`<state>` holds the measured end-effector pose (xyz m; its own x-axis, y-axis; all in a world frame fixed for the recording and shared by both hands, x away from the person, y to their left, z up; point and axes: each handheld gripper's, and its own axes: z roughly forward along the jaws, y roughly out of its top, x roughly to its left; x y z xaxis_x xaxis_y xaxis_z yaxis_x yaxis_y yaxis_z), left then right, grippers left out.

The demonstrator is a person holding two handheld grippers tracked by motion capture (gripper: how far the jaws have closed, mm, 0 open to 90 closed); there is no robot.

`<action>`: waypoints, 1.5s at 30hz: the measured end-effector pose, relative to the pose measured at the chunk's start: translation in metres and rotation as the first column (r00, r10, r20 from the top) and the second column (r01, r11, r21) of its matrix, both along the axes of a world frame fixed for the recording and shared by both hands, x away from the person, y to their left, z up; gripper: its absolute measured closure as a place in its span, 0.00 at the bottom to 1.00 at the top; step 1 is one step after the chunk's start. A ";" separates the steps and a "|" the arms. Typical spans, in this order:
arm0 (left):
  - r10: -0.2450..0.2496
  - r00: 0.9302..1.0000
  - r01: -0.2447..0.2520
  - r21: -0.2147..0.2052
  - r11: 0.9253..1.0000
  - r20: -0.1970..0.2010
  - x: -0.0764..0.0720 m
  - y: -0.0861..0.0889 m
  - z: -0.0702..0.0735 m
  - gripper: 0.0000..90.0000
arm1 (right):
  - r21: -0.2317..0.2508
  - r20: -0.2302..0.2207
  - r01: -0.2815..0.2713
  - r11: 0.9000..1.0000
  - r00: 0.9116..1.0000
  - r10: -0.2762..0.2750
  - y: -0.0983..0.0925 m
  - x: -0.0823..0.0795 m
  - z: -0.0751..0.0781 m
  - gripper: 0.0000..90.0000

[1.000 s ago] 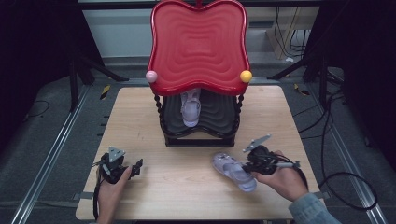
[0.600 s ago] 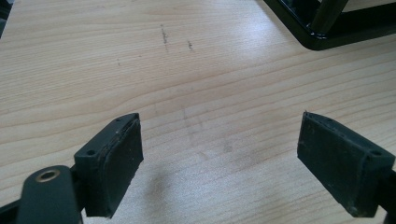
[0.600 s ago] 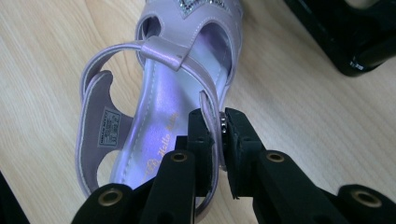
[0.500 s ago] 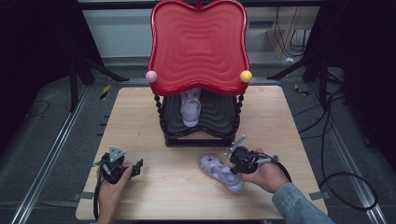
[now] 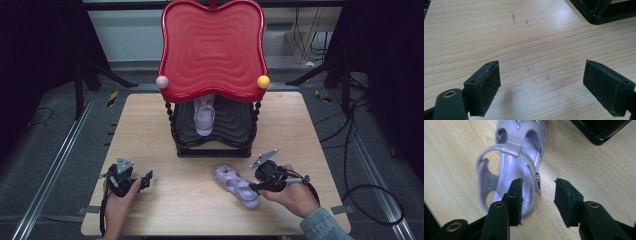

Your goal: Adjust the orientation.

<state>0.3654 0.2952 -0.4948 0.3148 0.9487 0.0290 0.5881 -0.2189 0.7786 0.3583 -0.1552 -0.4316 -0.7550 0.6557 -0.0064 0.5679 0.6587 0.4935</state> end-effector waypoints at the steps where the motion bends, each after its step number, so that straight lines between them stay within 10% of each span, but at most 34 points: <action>1: 0.001 1.000 -0.001 0.001 1.000 0.000 0.000 0.000 0.000 0.15 | 0.017 0.015 0.004 1.000 1.000 -0.005 -0.002 -0.007 0.007 0.63; 14: 0.004 1.000 -0.004 0.003 1.000 0.000 0.000 0.001 -0.001 0.15 | 0.052 -0.006 -0.050 0.997 0.999 0.051 0.016 -0.032 0.011 0.62; 45: 0.002 1.000 -0.002 0.003 1.000 -0.005 0.001 0.001 -0.001 0.15 | -0.039 -0.088 -0.057 0.998 0.995 0.053 0.053 -0.021 -0.027 0.88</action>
<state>0.3660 0.2963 -0.4960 0.3127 0.9494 0.0301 0.5927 -0.2198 0.7749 0.3371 -0.1024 -0.4582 -0.7889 0.6136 0.0342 0.5697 0.7092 0.4154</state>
